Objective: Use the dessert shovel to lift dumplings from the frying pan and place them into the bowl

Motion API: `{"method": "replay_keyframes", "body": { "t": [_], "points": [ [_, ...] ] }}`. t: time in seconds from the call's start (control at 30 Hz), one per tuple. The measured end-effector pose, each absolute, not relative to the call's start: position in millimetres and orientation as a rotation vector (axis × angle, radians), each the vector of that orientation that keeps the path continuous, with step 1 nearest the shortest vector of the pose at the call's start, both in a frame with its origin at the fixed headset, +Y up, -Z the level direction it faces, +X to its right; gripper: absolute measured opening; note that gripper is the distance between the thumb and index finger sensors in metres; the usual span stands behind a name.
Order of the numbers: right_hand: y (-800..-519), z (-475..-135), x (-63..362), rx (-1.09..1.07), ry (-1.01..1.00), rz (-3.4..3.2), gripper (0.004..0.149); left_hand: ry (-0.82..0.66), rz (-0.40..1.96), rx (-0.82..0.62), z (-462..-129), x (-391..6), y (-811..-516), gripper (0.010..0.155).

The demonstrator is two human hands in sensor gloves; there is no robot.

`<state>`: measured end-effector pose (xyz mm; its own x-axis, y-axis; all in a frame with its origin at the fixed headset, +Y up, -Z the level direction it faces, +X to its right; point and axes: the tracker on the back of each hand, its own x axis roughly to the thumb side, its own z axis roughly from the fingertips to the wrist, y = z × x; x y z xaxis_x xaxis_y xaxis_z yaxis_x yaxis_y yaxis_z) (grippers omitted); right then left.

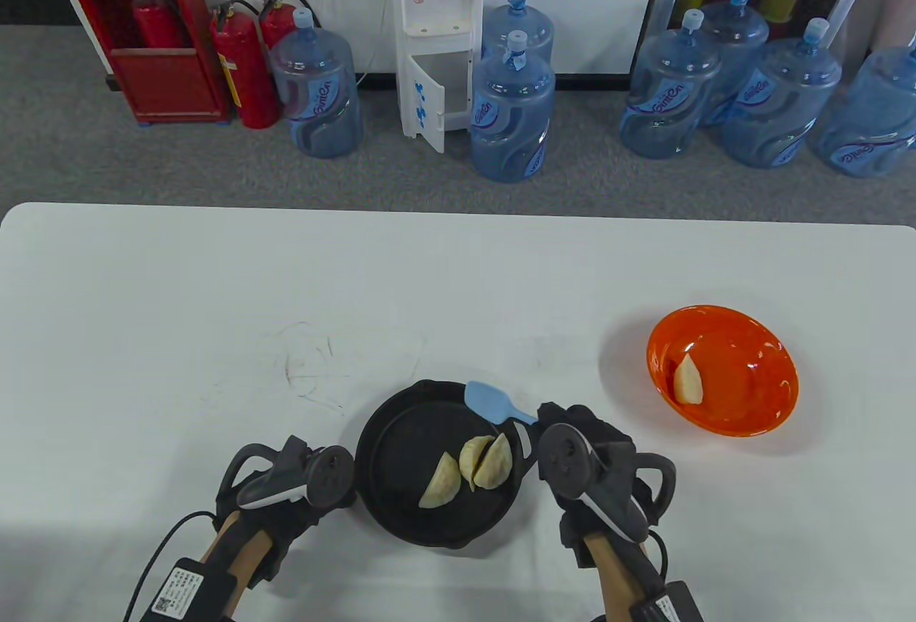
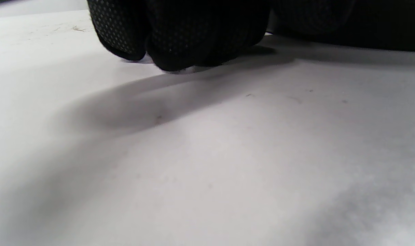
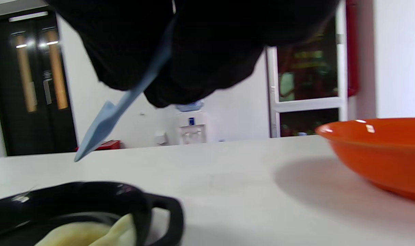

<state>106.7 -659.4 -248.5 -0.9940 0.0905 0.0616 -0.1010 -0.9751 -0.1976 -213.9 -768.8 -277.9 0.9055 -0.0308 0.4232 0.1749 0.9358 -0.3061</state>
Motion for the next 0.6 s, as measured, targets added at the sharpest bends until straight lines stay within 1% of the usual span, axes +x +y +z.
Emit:
{"method": "replay_keyframes", "body": {
  "t": [0.07, 0.17, 0.27, 0.6],
  "points": [
    [-661.4, -245.4, 91.5, 0.153, -0.269, 3.083, 0.039, -0.427, -0.111, -0.346, -277.9, -213.8, -768.8, 0.058],
    [-664.5, -242.3, 77.1, 0.204, -0.251, 3.163, 0.039, -0.426, -0.111, -0.346, -278.0, -213.8, -768.7, 0.058],
    [-667.2, -239.2, 66.6, 0.234, -0.281, 3.255, 0.039, -0.426, -0.114, -0.345, -277.9, -213.6, -768.7, 0.058],
    [-672.0, -237.6, 58.5, 0.261, -0.182, 3.310, 0.039, -0.428, -0.114, -0.347, -277.9, -213.4, -768.7, 0.057]
  ]
}}
